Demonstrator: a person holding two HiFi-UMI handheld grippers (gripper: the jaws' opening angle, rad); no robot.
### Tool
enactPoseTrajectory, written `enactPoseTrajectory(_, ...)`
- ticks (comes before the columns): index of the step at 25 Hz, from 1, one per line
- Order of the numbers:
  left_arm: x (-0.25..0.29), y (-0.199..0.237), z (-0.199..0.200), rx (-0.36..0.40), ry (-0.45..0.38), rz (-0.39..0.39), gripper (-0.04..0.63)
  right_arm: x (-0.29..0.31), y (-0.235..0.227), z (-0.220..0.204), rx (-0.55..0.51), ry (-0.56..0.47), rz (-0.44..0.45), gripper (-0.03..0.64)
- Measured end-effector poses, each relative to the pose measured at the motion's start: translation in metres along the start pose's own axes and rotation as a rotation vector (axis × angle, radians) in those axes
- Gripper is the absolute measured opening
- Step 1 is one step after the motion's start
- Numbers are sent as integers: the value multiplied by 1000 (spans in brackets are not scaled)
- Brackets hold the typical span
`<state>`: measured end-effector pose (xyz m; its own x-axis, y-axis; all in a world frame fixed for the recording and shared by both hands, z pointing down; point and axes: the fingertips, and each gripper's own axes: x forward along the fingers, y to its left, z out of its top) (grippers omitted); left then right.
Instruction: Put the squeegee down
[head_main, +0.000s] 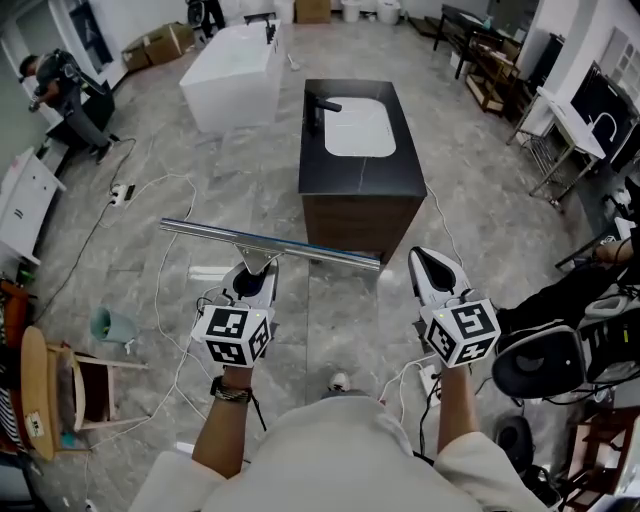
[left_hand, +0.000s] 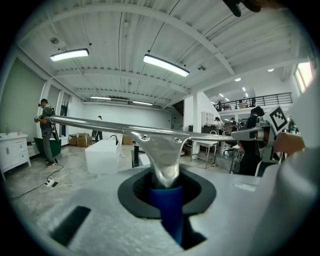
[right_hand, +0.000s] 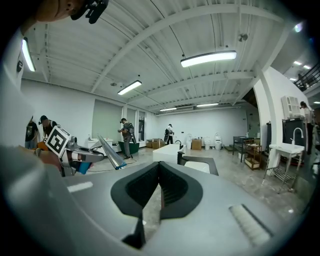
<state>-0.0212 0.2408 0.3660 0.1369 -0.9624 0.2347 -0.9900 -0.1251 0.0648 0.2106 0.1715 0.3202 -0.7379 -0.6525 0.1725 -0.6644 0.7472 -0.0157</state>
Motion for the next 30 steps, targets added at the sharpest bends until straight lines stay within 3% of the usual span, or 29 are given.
enactPoseTrajectory(13, 101, 39, 12, -11, 27, -9, 51, 75, -58, 12, 102, -9, -37, 8)
enactPoseTrajectory(30, 307, 174, 51, 19, 69, -127, 51, 292, -120, 29, 107, -2, -120, 8)
